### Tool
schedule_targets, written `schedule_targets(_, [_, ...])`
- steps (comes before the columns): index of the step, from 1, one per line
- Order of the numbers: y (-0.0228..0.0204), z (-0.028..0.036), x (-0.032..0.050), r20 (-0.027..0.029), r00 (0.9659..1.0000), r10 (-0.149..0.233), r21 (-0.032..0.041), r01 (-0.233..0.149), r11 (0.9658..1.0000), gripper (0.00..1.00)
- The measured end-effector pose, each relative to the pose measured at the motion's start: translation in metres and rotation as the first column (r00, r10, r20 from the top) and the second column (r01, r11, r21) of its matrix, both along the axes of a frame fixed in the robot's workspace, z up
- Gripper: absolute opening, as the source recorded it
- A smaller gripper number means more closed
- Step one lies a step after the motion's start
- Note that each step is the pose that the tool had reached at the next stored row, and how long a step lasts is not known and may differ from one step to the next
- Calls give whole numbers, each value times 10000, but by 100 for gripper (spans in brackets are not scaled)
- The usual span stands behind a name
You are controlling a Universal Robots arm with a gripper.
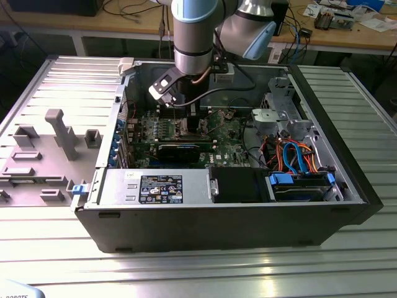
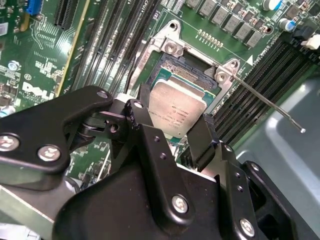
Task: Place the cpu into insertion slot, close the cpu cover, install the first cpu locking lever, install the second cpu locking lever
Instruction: 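Place the cpu into insertion slot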
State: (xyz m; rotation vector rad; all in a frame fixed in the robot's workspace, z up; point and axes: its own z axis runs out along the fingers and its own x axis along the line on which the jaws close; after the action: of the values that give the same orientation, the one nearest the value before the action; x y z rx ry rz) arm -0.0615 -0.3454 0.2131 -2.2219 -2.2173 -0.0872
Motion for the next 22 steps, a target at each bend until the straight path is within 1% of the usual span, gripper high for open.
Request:
schedule_targets(10, [0,-132,-5,0,10000,-2,0,2,10000,54])
schedule_targets(22, [6,-167,-18,-2,10000,-2,-2,2,10000,54])
